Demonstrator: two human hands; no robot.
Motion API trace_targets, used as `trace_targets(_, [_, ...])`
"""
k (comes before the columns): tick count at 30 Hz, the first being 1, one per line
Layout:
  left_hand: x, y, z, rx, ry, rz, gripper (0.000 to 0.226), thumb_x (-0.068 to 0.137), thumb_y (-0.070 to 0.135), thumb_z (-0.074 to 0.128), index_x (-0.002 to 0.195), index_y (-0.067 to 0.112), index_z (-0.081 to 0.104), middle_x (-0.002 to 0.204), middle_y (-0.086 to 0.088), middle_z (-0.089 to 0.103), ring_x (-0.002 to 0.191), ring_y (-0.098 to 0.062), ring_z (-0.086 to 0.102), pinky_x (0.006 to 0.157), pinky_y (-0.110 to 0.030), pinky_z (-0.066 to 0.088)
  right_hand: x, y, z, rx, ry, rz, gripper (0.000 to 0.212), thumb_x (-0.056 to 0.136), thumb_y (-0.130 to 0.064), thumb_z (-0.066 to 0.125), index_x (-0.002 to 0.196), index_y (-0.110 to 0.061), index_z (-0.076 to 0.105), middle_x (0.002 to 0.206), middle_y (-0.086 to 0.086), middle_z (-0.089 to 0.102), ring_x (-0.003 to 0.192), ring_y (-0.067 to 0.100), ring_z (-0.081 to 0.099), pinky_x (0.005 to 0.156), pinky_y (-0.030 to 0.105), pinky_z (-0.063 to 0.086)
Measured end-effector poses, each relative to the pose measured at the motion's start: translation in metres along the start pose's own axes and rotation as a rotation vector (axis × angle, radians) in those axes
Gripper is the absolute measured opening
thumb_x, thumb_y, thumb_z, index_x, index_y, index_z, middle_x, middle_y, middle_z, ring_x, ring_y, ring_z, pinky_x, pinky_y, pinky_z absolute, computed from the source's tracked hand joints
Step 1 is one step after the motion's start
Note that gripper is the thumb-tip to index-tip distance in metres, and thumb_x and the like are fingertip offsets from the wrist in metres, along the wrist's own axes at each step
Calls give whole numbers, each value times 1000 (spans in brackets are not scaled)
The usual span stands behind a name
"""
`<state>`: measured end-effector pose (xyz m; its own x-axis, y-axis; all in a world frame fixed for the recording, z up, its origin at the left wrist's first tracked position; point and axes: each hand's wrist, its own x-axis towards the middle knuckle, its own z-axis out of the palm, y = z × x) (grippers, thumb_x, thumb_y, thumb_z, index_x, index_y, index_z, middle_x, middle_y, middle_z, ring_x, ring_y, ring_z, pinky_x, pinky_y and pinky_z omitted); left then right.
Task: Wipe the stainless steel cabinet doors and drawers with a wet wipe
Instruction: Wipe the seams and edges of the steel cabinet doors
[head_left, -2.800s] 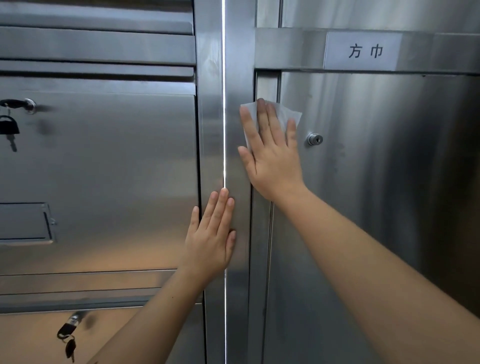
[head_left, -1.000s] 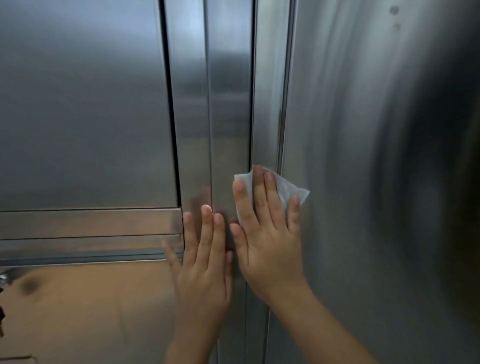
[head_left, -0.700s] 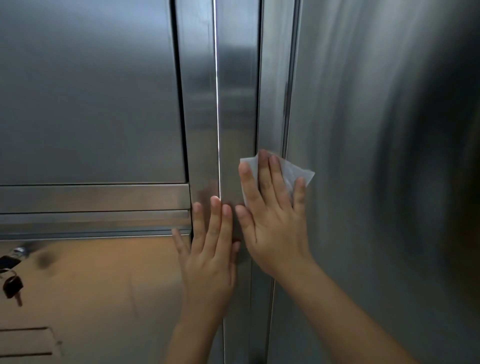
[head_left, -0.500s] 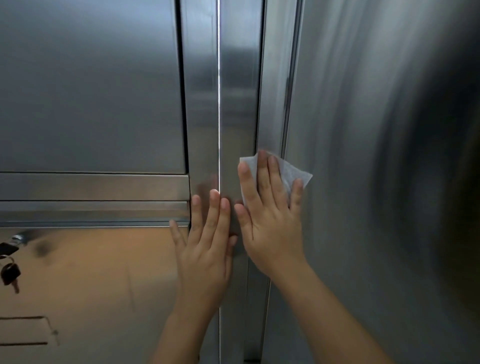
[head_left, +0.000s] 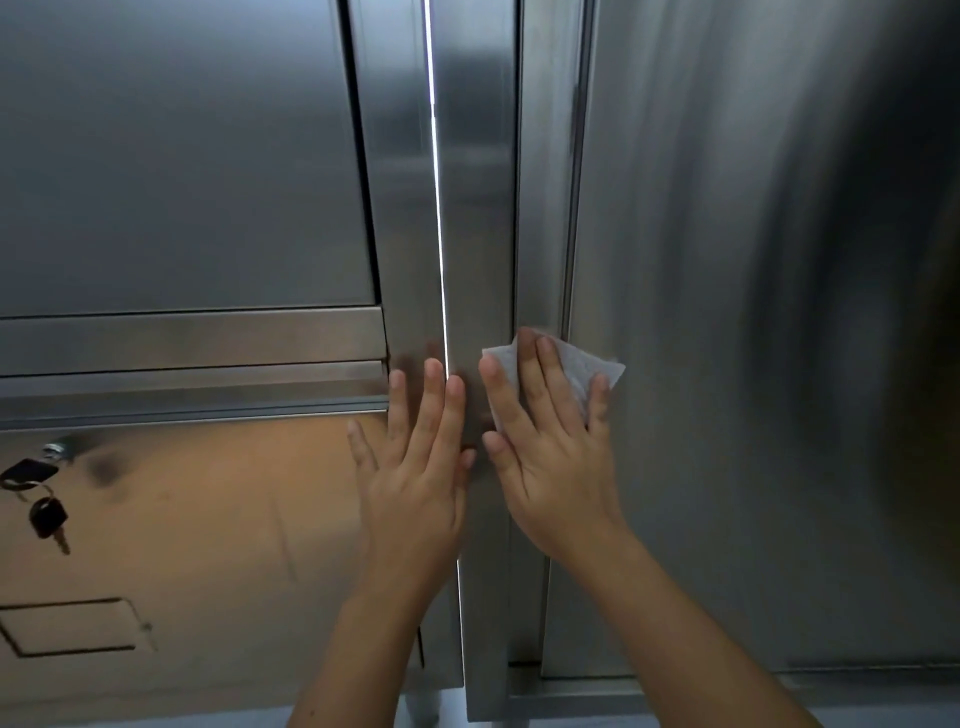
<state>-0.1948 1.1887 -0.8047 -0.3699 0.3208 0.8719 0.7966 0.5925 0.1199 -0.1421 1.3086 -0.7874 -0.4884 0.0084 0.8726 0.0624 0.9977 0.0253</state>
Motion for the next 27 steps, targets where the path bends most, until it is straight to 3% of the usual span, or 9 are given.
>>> trace_targets(4, [-19,-2,7,1,-21,-4,60,93,27,32,146,22,5,149,-7,14,141,-15,3,100,-62,6,-39,-3,14,-1,-73,12,52,101,-38,12,148,-27,-8,152,10,15,142,19,9,113,46,-1])
trace_targets(7, [-34,-7,10,62,-59,19,55,92,26,33,143,15,16,148,-9,19,138,-25,16,98,-65,10,-78,-9,24,-6,-152,33,53,100,-36,12,147,-28,-10,152,9,16,143,16,2,113,45,0])
trace_targets(9, [-44,-9,11,75,-85,15,56,92,27,33,145,18,15,149,-8,18,140,-25,16,99,-65,14,-86,-11,24,1,-175,55,53,100,-36,11,147,-29,-13,151,8,15,143,15,1,112,45,0])
trace_targets(12, [-56,-10,12,72,-133,1,66,93,30,31,148,32,-6,151,-3,9,142,-13,-7,101,-64,11,-69,-14,16,22,-144,86,50,100,-38,10,147,-27,-2,152,7,17,141,17,9,113,47,1])
trace_targets(14, [-58,-12,14,71,-155,4,66,94,31,30,147,32,-9,155,5,-2,142,-12,-11,104,-63,9,-50,-15,13,72,-86,108,50,99,-37,15,146,-25,5,153,6,18,141,17,11,112,45,-1])
trace_targets(17, [-58,-13,14,101,-172,19,65,95,33,25,145,35,-16,152,15,-23,142,-12,-13,106,-57,4,-41,-16,16,114,-59,127,52,99,-34,20,146,-26,-1,153,4,9,142,15,4,112,42,-7])
trace_targets(19, [-57,-14,13,132,-151,24,63,94,32,28,147,30,-7,155,9,-12,142,-14,-10,105,-59,9,-57,-15,25,83,-85,114,54,99,-34,17,147,-27,-7,153,5,7,142,14,-1,112,43,-7])
trace_targets(22, [-59,-17,11,157,-111,46,56,92,28,35,144,20,17,150,-9,17,140,-25,11,99,-65,14,-100,-16,44,19,-134,109,53,101,-34,10,147,-26,-14,152,7,11,143,14,-6,112,51,4])
trace_targets(27, [-59,-10,13,146,-125,3,53,93,26,34,143,19,18,149,-12,15,136,-38,17,99,-67,15,-130,-15,52,-12,-185,80,53,100,-32,12,148,-24,-11,150,9,17,143,16,-7,104,57,13])
